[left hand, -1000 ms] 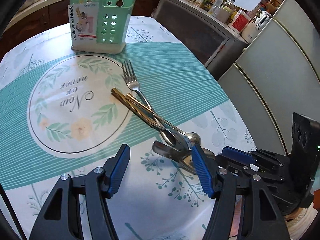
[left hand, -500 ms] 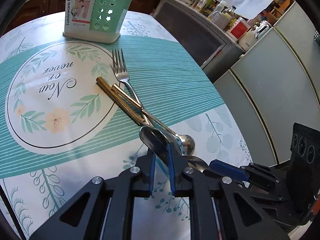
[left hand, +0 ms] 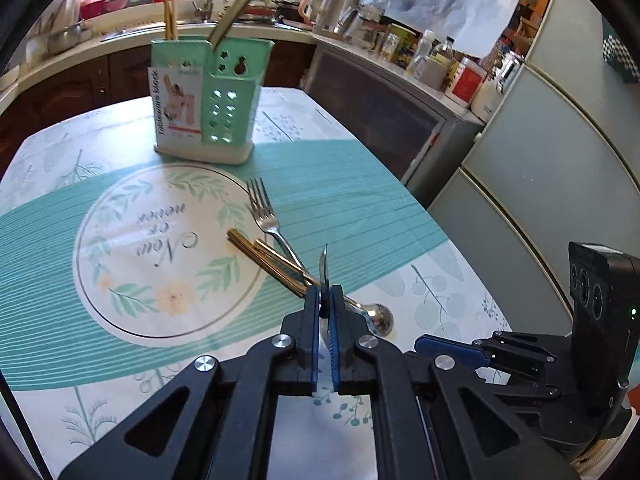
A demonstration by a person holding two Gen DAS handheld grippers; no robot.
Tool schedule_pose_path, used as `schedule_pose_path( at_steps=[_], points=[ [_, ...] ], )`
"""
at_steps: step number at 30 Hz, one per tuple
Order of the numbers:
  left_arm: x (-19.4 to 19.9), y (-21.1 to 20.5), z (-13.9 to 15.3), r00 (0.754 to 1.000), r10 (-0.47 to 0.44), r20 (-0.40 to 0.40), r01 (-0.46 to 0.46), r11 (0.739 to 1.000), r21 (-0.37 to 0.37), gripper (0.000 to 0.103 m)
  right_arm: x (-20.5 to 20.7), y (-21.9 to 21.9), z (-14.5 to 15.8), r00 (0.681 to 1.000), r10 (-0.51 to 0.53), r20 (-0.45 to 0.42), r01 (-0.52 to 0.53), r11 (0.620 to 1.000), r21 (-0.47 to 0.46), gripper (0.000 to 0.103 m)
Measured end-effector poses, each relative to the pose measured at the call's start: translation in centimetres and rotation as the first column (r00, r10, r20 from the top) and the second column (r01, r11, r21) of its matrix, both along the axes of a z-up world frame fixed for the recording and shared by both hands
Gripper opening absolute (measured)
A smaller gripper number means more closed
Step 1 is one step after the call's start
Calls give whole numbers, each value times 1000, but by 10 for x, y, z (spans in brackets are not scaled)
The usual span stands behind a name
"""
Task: Organize utensils
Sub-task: 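Move the right tool to the spoons and grasp a gold-handled spoon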
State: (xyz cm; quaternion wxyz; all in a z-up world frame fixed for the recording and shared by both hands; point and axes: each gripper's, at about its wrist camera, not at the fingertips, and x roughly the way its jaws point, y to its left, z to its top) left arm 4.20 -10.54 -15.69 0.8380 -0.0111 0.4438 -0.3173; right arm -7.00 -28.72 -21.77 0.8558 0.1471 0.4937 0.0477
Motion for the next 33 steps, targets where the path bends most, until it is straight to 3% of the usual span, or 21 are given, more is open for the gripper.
schedule_pose_path(
  at_steps=[11,19,26,33],
  points=[
    [20,21,36,994,75,76,-77,997,20,2,24,1,25,998,21,59,-21,1000,-1,23],
    [55,14,85,979,68,191,-94,987,132,2,81,9,19,994,108,-29,-110,992,-56,22],
    [74,12,100,972,70,224,-107,981,160,2,134,33,11,957,278,-81,-286,950,-123,21],
    [78,17,92,978,79,194,-110,982,153,2,163,56,-4,906,402,-134,-420,895,-152,7]
  ],
)
